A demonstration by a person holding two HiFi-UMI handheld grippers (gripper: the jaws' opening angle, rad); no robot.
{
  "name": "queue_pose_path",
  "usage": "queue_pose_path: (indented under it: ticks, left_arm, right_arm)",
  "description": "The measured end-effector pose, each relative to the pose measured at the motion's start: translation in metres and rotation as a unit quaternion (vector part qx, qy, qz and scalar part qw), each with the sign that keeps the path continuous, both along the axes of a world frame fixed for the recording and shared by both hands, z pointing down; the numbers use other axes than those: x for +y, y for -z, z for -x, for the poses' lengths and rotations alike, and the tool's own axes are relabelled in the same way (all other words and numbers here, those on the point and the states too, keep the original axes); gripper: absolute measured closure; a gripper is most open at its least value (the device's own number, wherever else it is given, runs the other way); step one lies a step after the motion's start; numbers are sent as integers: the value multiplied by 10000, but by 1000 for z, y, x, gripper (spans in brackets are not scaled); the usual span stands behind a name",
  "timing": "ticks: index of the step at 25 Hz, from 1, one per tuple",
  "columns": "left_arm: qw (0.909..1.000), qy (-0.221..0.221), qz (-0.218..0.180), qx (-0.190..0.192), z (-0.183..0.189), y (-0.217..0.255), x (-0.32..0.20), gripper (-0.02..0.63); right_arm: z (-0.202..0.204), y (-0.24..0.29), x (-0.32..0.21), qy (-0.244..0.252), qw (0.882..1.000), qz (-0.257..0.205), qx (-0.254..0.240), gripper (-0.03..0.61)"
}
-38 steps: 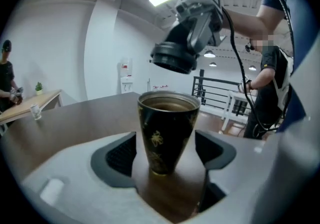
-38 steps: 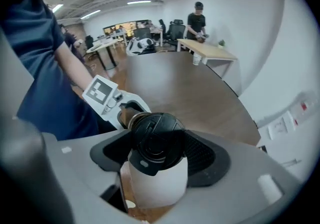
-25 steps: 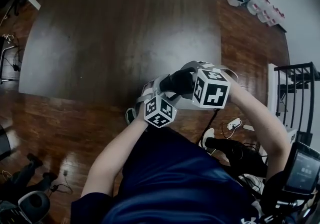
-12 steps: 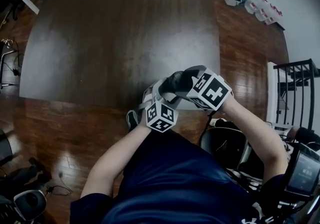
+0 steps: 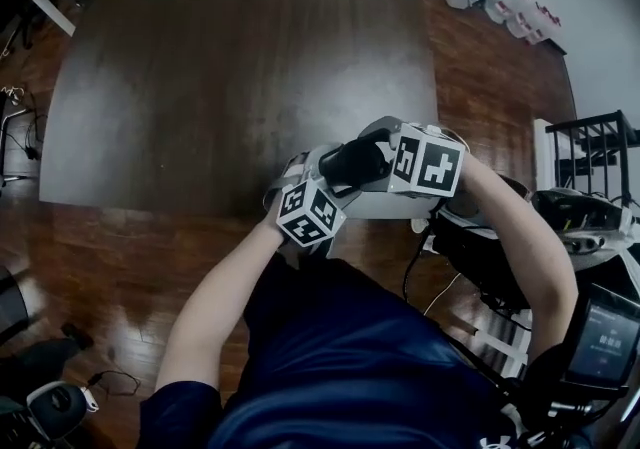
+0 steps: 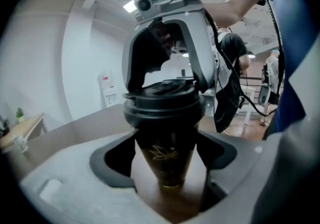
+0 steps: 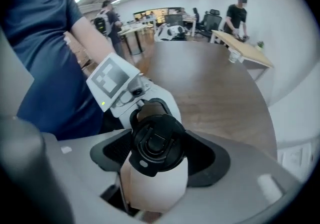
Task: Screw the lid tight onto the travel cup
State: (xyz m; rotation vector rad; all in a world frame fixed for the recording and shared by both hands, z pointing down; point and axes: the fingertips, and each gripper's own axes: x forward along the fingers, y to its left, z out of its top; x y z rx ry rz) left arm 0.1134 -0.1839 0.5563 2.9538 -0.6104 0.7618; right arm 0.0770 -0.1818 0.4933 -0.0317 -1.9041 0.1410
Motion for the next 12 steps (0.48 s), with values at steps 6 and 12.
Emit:
queue_pose_path:
  ticks: [6,12]
  left_arm:
    - [9931,1168,-30,122,-1,-4,6,227]
    - [9971,-309,-256,-646,10,-17,10,192]
  right_arm:
    - [-8,-7,0,-2367,9710,-340,-14,238]
    - [-11,11,3,-336,9973,-523,391,130]
